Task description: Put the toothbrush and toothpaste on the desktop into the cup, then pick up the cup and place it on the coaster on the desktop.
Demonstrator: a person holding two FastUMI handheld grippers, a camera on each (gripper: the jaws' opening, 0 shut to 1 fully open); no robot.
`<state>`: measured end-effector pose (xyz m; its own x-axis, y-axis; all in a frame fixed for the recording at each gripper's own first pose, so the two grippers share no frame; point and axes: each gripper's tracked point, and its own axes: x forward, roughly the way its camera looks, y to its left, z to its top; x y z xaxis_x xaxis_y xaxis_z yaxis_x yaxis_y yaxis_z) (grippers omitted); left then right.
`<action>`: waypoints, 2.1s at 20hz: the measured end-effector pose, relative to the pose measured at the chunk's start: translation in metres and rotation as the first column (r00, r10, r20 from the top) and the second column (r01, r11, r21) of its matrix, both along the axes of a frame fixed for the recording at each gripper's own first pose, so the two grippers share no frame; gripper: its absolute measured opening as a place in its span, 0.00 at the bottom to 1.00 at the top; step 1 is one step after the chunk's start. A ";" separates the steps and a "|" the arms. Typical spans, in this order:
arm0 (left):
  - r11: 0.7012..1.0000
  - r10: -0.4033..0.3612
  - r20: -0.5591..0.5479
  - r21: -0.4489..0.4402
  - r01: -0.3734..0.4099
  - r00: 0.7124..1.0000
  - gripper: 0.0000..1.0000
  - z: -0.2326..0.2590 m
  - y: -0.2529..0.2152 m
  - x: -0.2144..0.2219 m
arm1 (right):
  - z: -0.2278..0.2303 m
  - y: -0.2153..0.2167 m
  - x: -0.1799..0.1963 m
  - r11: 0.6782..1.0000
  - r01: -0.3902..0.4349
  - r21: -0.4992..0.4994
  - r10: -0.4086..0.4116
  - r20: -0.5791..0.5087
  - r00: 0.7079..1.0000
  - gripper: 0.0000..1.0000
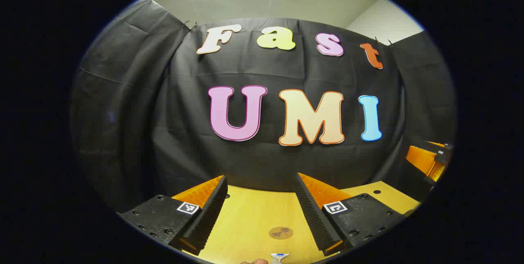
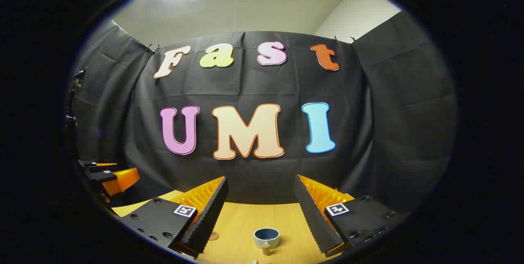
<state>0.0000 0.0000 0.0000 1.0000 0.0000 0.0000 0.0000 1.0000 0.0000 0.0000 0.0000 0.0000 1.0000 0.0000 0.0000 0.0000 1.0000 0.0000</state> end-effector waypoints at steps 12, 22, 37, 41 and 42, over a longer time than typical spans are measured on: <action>1.000 -0.018 0.024 0.012 0.018 1.000 0.93 0.004 0.010 0.001 | -0.019 0.012 0.004 0.999 -0.015 -0.034 0.013 -0.059 0.998 1.00; 1.000 -0.015 0.022 0.011 0.014 1.000 0.93 0.003 0.017 0.001 | -0.065 0.014 0.007 0.997 -0.023 -0.071 0.009 -0.185 0.983 0.99; 0.998 0.044 -0.037 -0.032 -0.046 0.998 0.94 -0.020 0.042 -0.001 | -0.244 0.017 -0.012 0.982 -0.152 -0.111 0.034 -0.686 0.727 1.00; 0.997 0.065 -0.061 -0.038 -0.067 0.996 0.94 -0.027 0.050 -0.004 | -0.291 0.013 -0.032 0.978 -0.175 -0.111 0.012 -0.814 0.580 1.00; 0.997 0.069 -0.063 -0.039 -0.071 0.996 0.94 -0.028 0.051 -0.003 | -0.301 0.012 -0.038 0.979 -0.176 -0.099 0.010 -0.846 0.533 1.00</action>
<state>-0.0034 0.0514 -0.0282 0.9956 0.0686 -0.0633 -0.0712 0.9967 -0.0387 -0.0380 0.0122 -0.3015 0.5331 0.0102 -0.8460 -0.1760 0.9794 -0.0991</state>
